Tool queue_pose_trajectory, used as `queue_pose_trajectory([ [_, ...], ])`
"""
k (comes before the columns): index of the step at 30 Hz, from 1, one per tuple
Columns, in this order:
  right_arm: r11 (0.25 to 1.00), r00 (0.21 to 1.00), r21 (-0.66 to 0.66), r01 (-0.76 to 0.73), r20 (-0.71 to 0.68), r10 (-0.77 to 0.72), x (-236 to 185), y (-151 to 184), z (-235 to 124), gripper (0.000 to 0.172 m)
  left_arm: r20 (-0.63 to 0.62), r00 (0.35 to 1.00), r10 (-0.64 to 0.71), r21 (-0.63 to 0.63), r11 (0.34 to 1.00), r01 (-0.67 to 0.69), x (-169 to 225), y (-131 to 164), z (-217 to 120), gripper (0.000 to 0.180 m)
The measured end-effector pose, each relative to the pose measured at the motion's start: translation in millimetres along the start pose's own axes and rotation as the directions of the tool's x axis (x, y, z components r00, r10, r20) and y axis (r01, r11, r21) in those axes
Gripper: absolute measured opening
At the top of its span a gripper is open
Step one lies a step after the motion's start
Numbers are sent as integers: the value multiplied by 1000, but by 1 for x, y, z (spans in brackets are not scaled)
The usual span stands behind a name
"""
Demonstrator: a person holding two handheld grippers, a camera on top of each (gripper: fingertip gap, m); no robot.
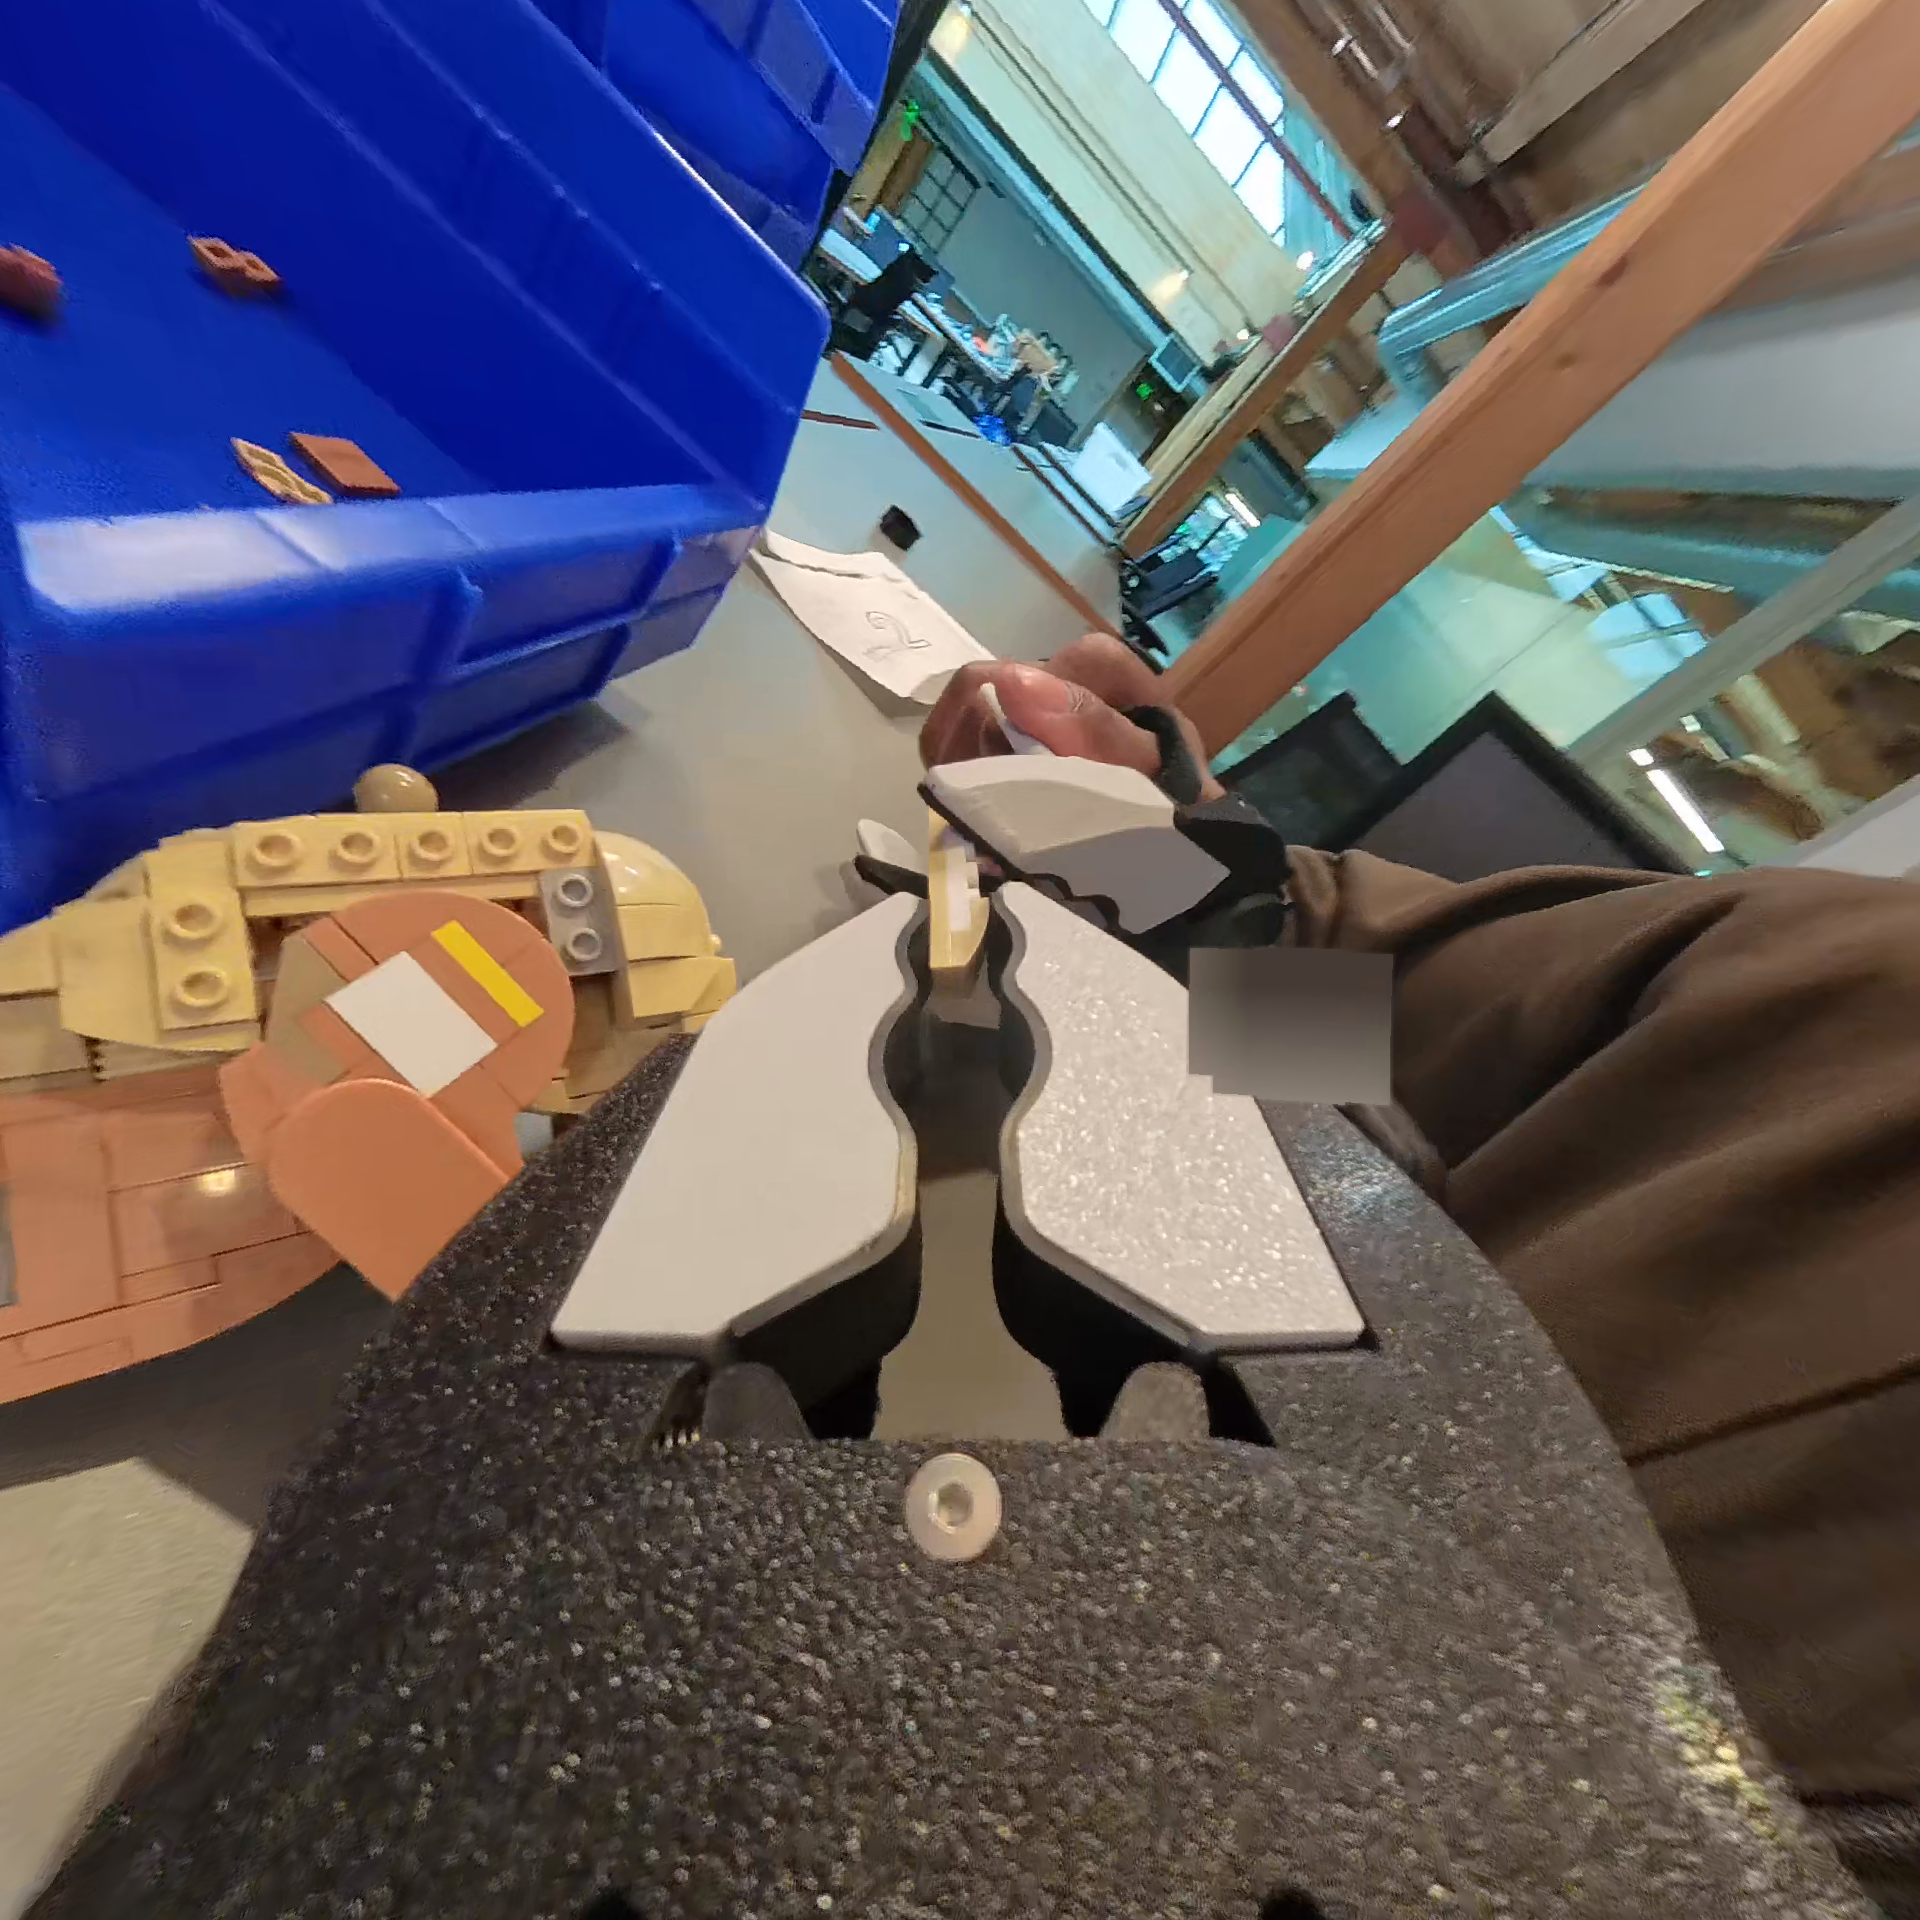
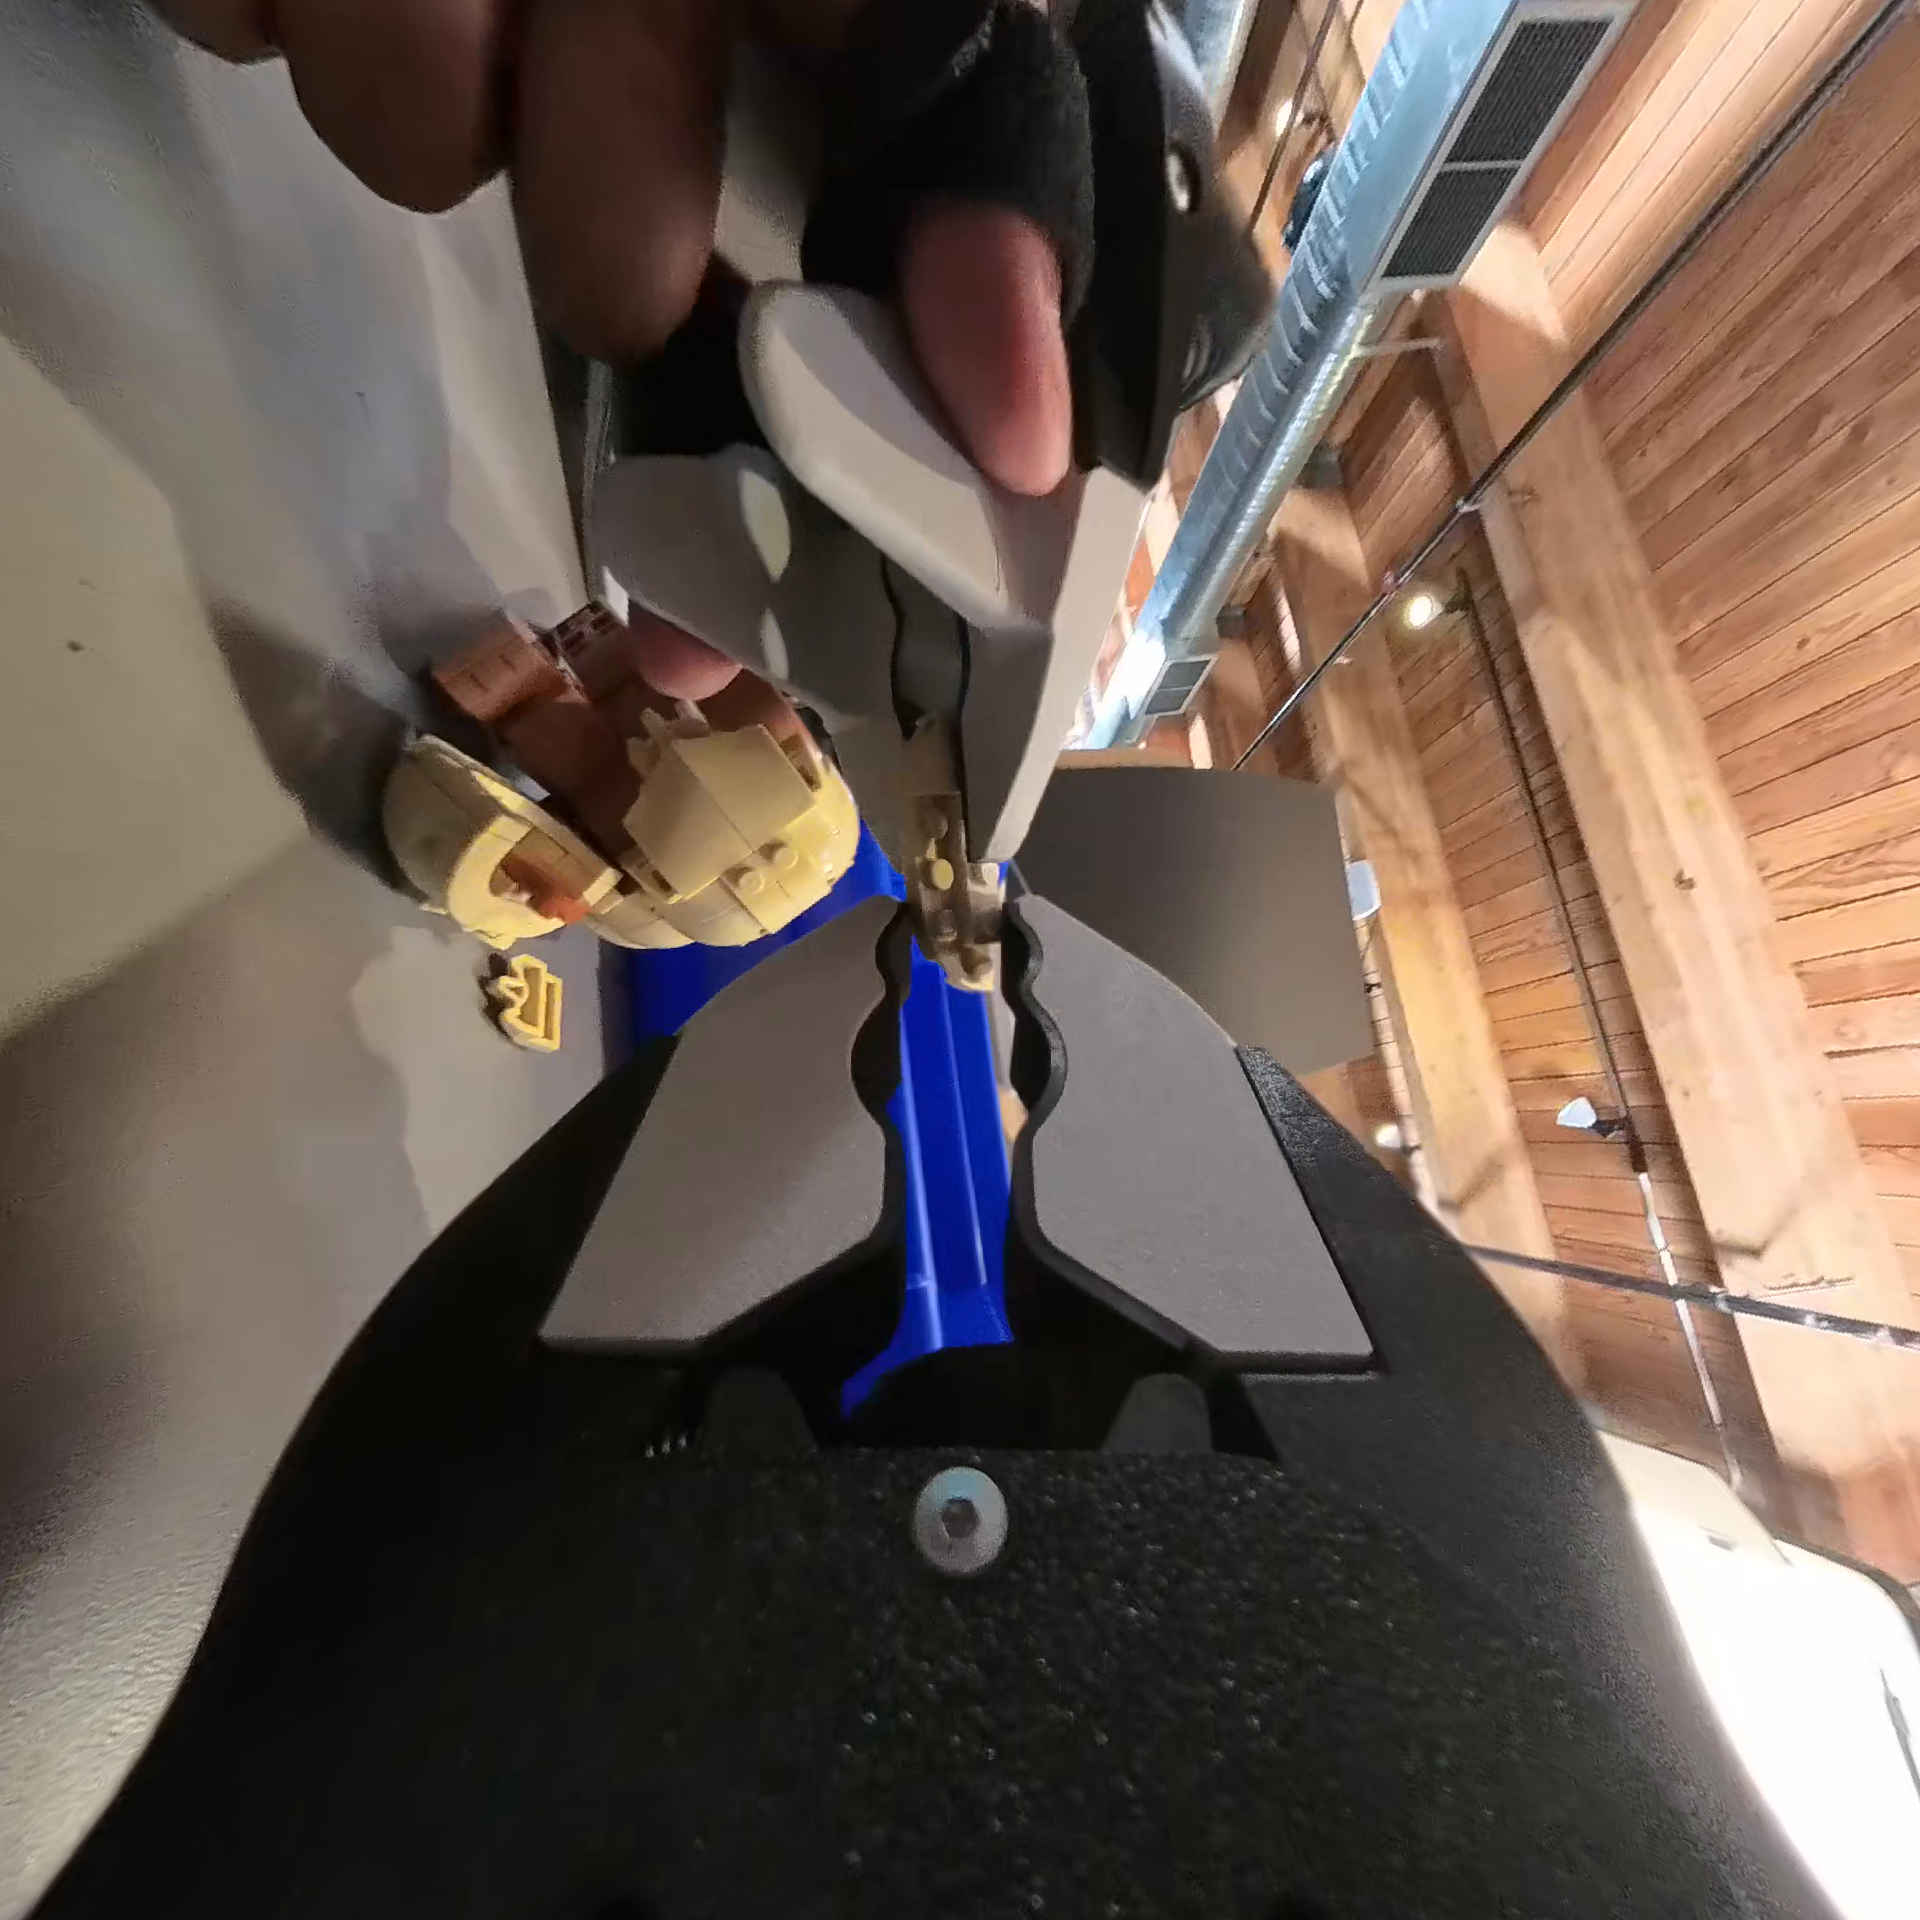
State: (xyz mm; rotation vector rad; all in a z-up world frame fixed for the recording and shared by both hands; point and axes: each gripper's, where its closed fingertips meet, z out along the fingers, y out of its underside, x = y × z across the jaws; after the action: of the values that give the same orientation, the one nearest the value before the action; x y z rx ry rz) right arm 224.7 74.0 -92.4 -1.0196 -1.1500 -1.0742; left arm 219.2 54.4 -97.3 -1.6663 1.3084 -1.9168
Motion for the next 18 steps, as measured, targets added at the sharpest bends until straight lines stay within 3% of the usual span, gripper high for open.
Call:
queue_pose_trajectory([
  [3,997,998,-65,-49,23,51,-3,10,3,12,127,976,174,34,983,-180,-9,-4,-3,10],
  [6,994,997,-84,-74,16,76,-2,17,3,0,163,949,270,62,957,-283,-9,-10,-6,10],
  [18,982,983,-105,-154,88,163,-13,30,7,0,170,940,296,63,949,-310,-14,-13,-8,10],
])
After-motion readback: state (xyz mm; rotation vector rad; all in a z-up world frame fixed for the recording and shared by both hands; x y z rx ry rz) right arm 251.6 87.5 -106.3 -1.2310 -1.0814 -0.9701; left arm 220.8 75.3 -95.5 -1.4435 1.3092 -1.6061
